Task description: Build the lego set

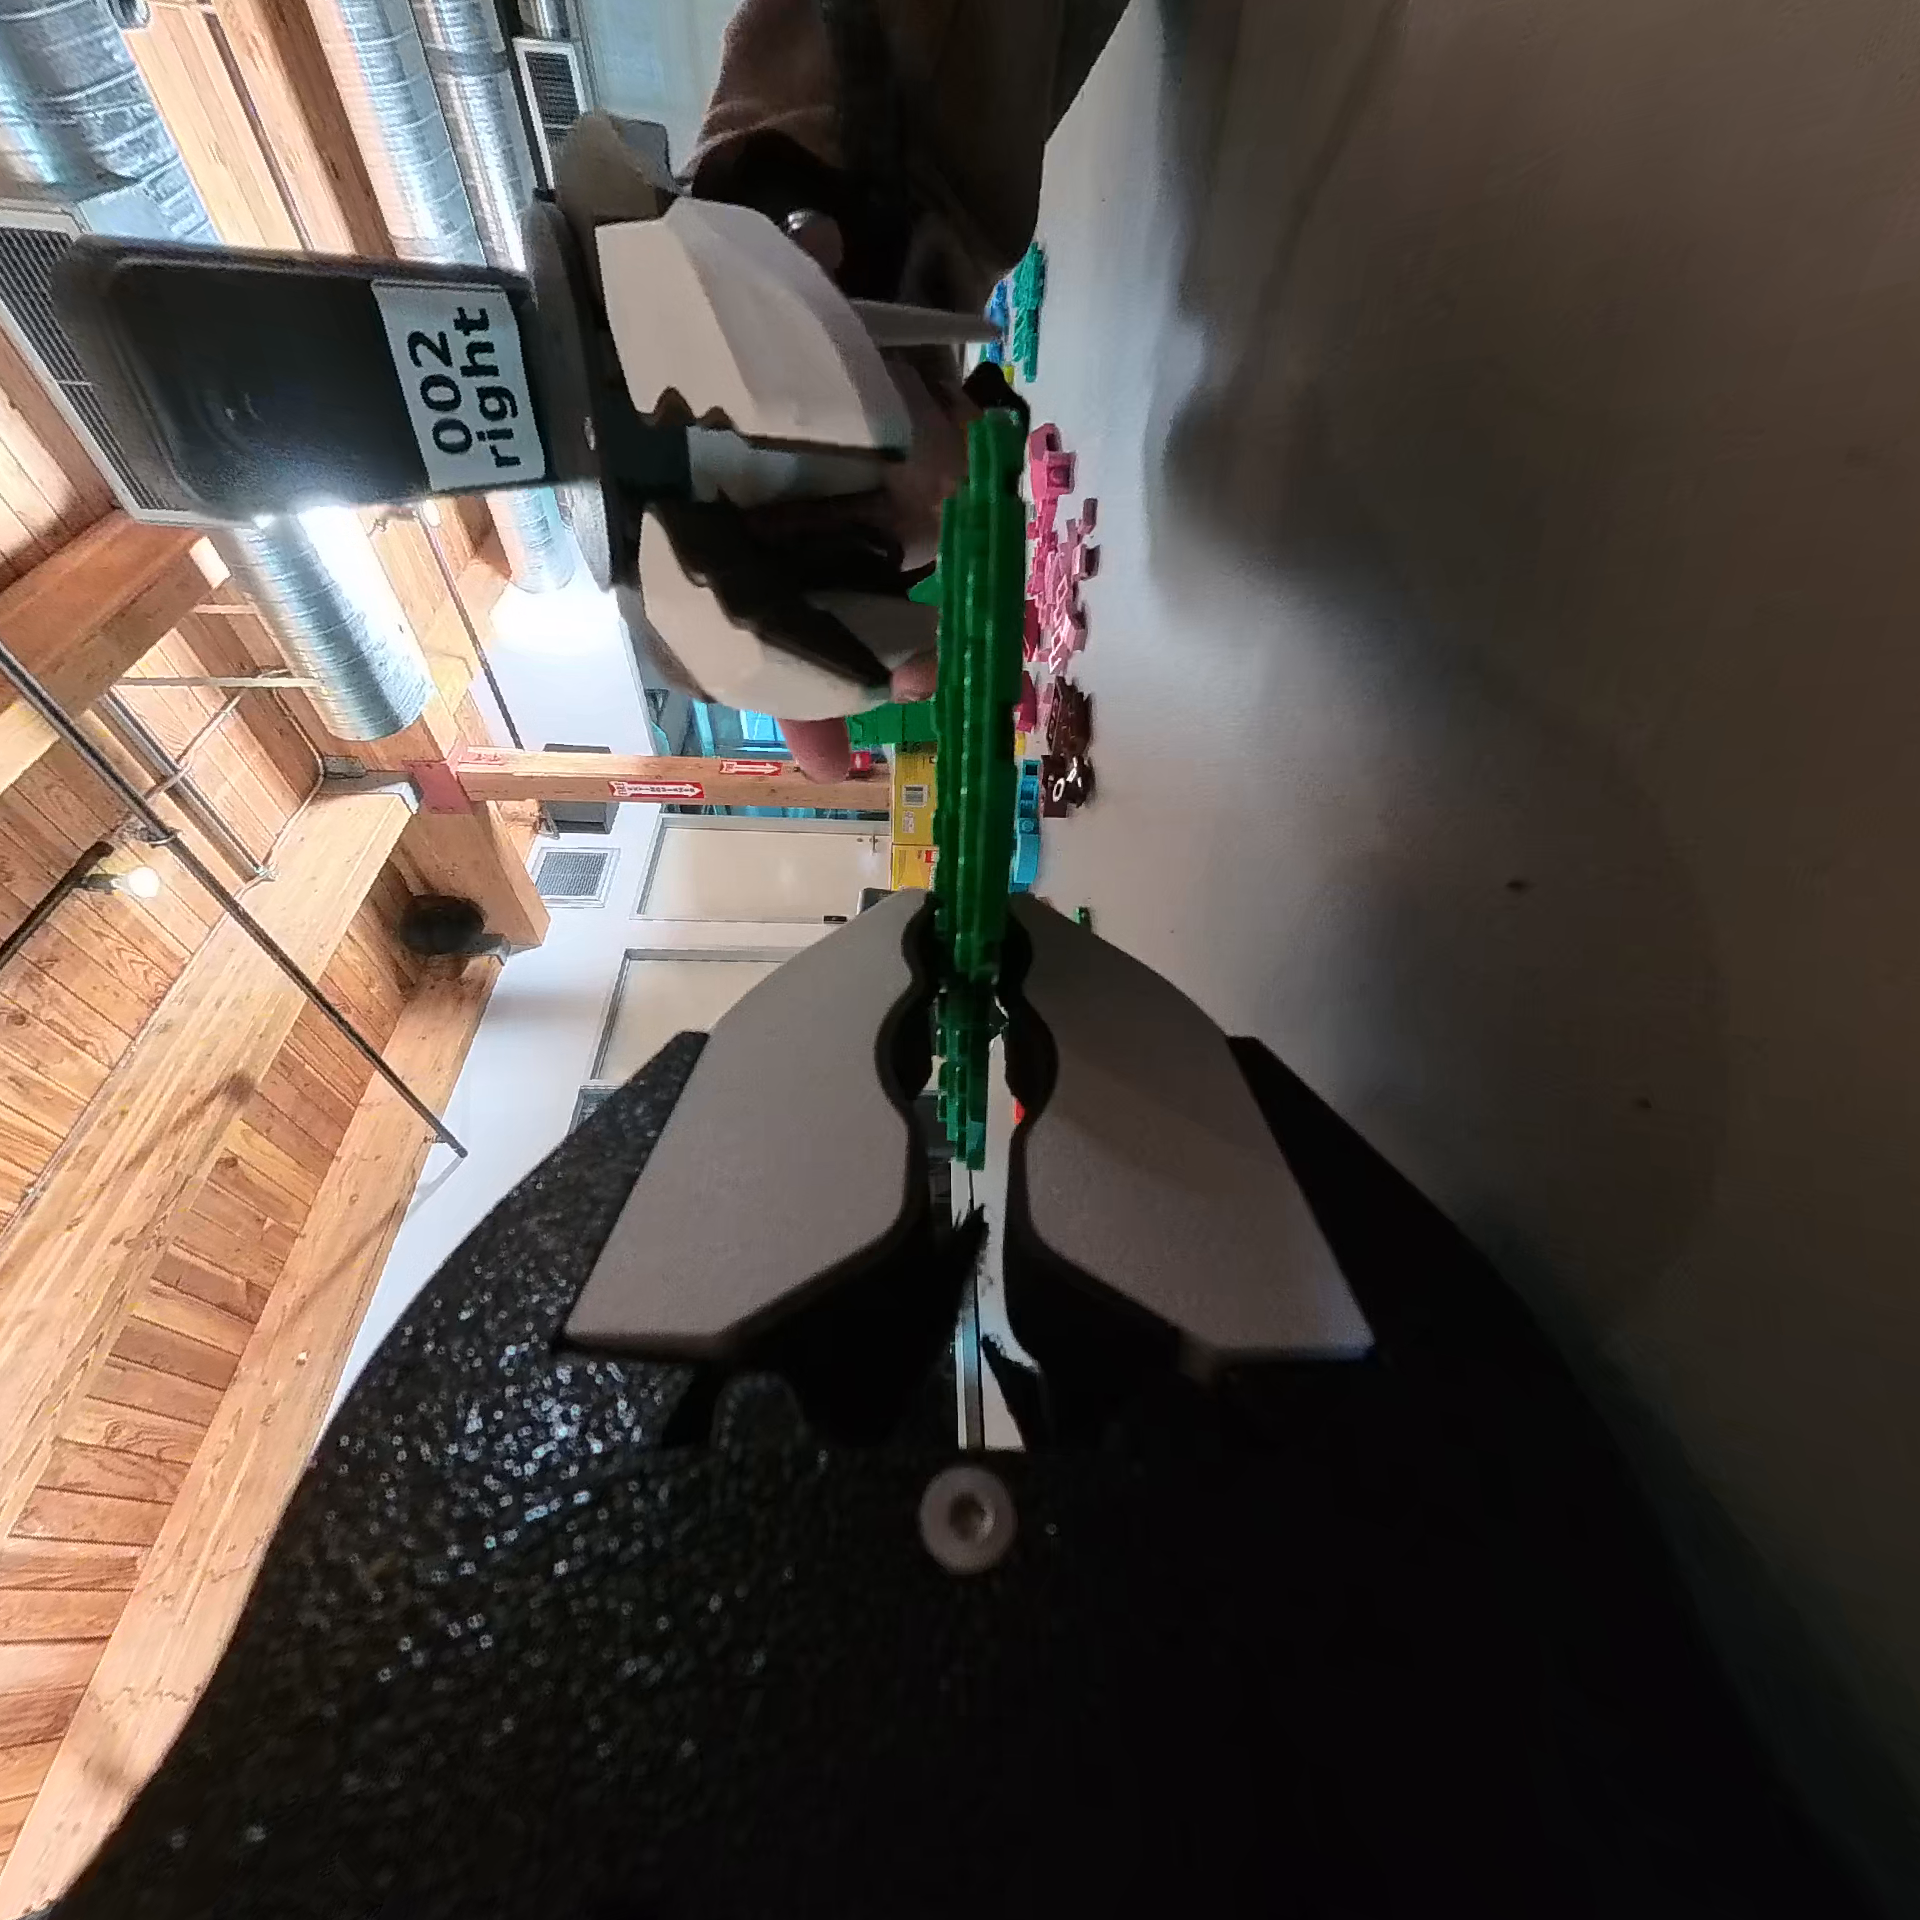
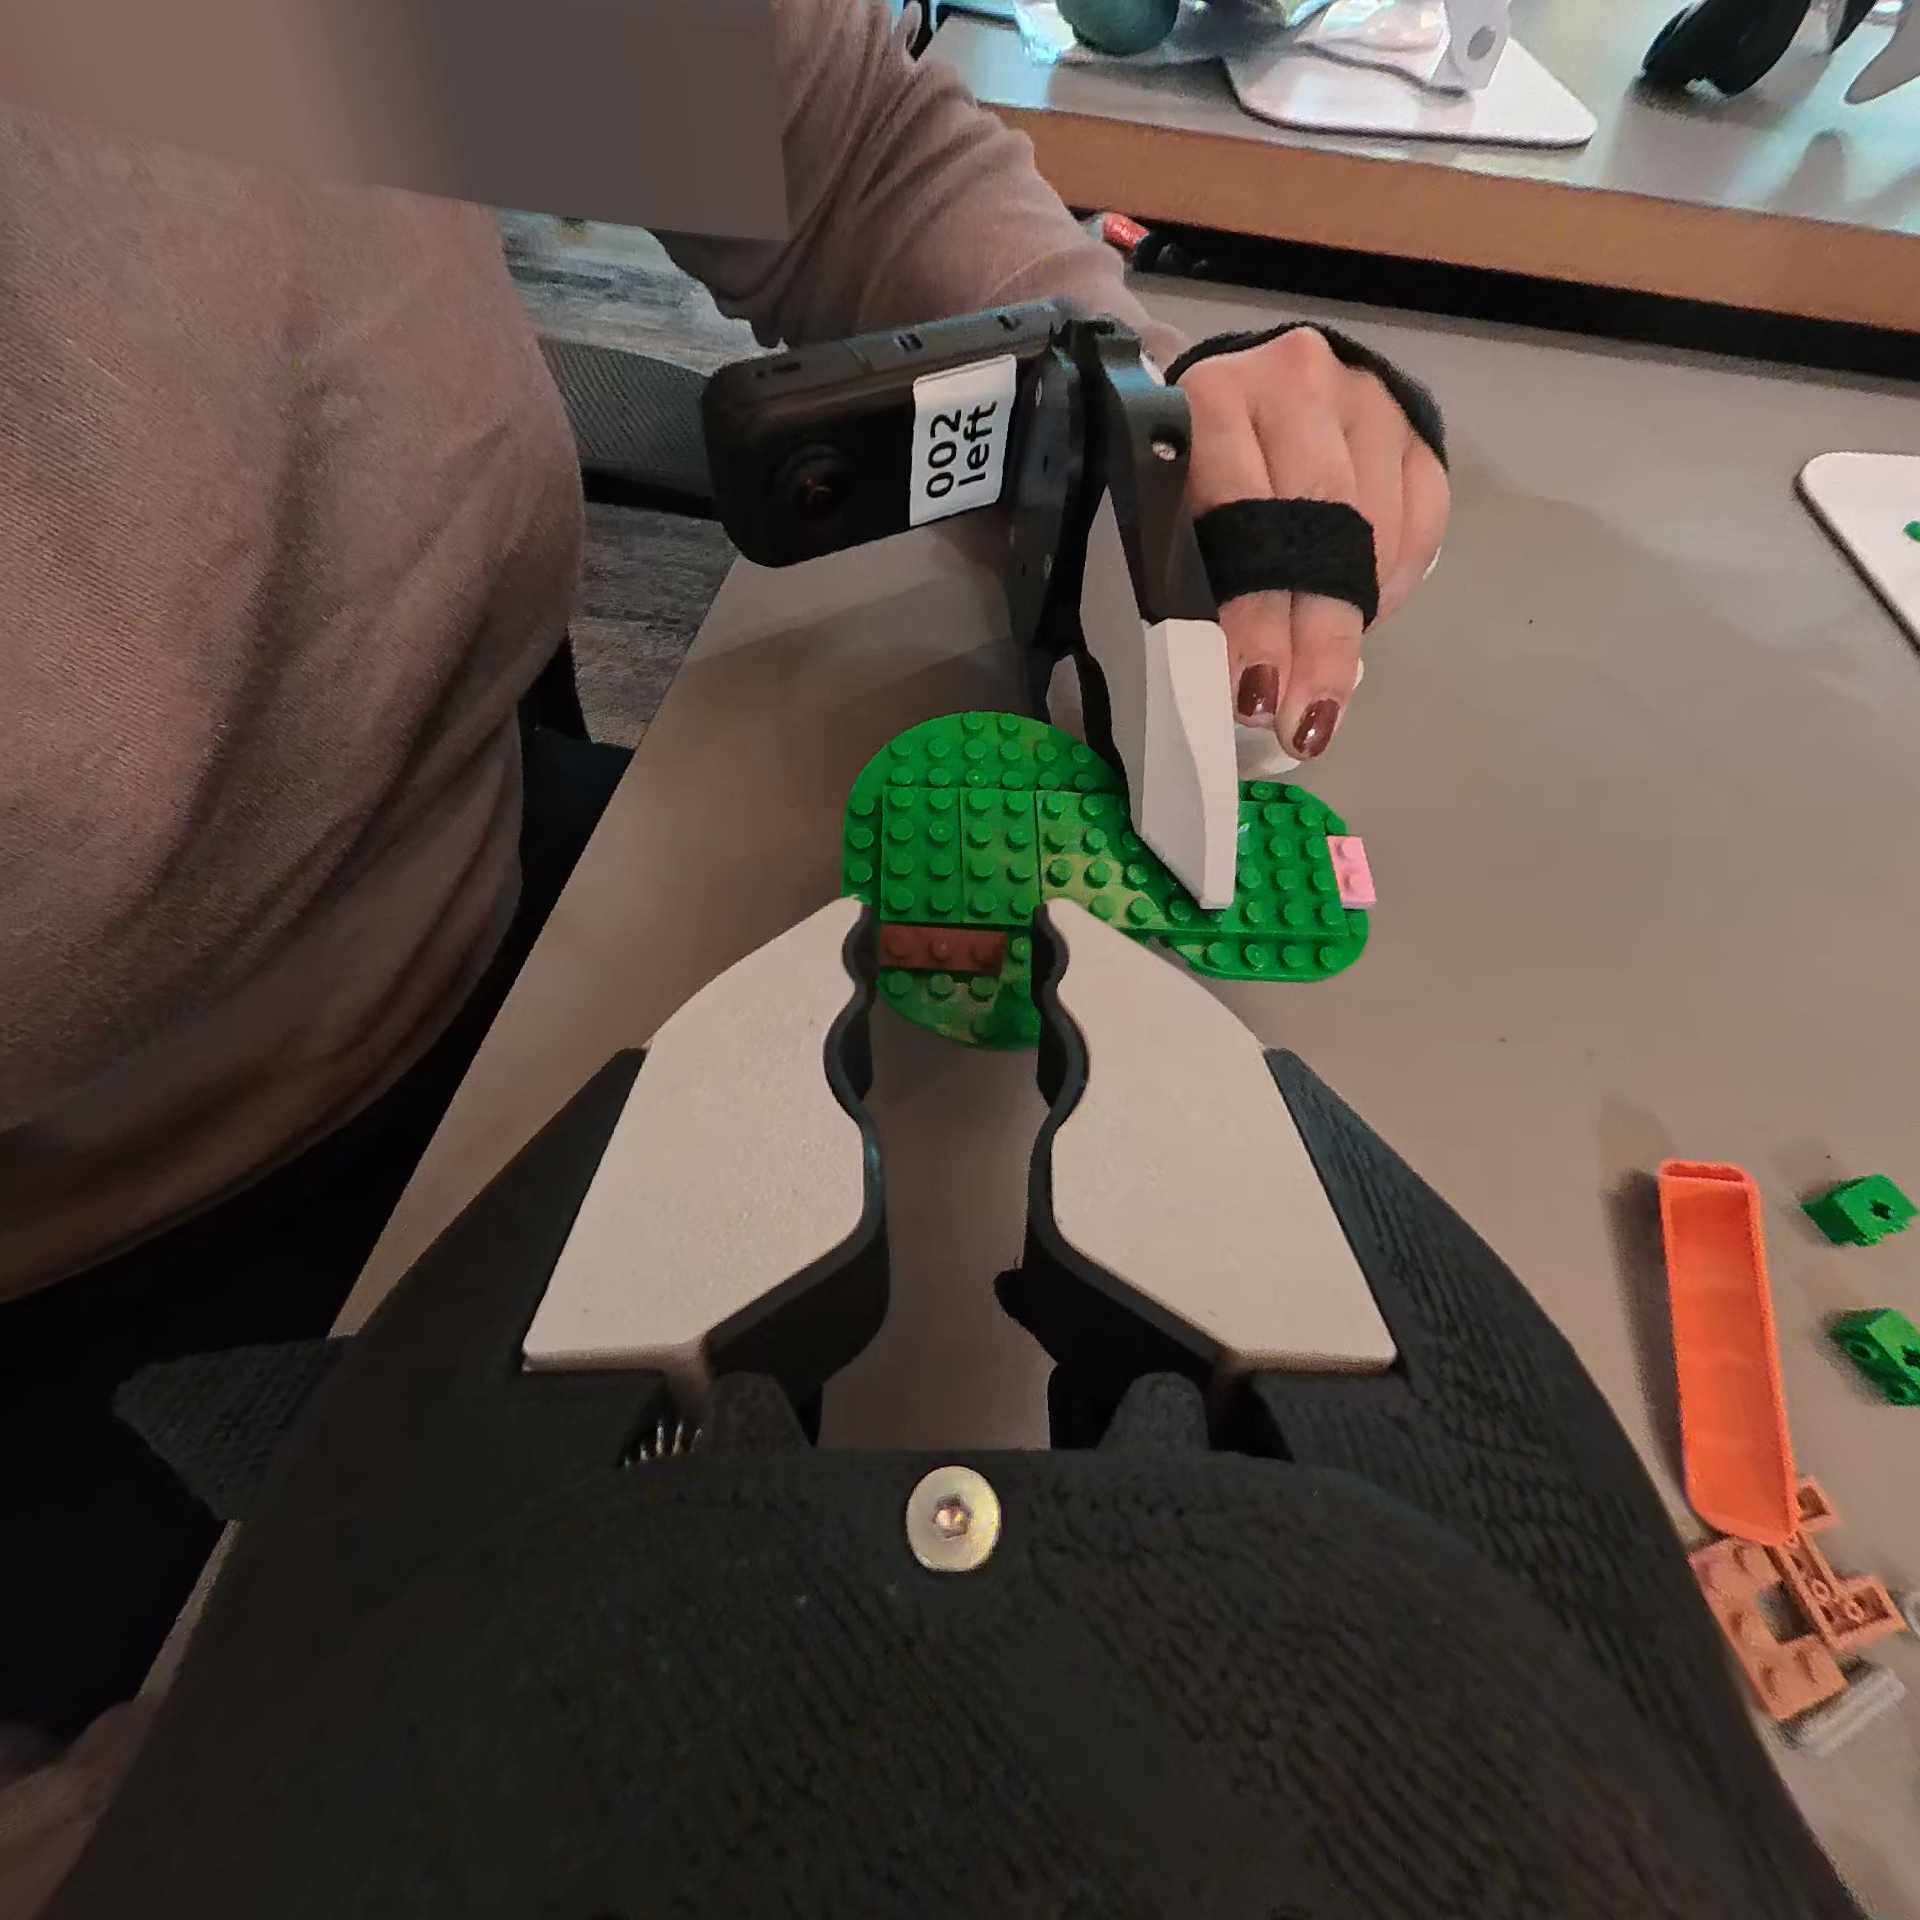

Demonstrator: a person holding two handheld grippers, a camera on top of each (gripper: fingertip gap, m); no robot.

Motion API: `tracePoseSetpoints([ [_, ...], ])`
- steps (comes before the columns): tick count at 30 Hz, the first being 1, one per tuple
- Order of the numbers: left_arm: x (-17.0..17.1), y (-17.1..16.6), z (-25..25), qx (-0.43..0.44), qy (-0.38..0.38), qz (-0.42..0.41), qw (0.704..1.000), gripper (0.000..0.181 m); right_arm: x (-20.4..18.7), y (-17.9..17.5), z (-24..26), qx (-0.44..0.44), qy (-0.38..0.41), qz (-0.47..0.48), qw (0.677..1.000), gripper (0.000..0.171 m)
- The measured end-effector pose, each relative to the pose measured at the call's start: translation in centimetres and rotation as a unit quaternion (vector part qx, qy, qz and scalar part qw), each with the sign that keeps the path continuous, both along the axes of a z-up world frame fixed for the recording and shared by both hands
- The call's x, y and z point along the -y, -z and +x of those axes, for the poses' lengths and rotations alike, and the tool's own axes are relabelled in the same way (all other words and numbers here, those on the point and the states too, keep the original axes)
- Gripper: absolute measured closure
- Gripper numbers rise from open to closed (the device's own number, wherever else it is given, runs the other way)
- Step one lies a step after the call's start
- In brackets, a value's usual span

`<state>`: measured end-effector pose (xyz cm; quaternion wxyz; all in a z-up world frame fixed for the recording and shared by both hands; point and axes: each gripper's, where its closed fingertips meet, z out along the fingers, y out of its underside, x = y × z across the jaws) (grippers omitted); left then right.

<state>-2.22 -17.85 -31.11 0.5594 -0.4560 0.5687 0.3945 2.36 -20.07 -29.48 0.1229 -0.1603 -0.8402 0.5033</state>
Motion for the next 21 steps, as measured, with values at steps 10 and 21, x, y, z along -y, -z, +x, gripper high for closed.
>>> tracePoseSetpoints([
  [10, -0.3, -1.1, -1.9, 0.033, -0.036, 0.017, 0.999, 0.172, -1.2, -2.6, -1.5, -0.100, 0.046, -0.029, 0.993, 0.142],
  [21, -0.5, -2.6, -6.0, 0.074, -0.097, 0.036, 0.992, 0.173, -3.5, -2.9, -3.6, -0.228, 0.112, 0.040, 0.966, 0.125],
])
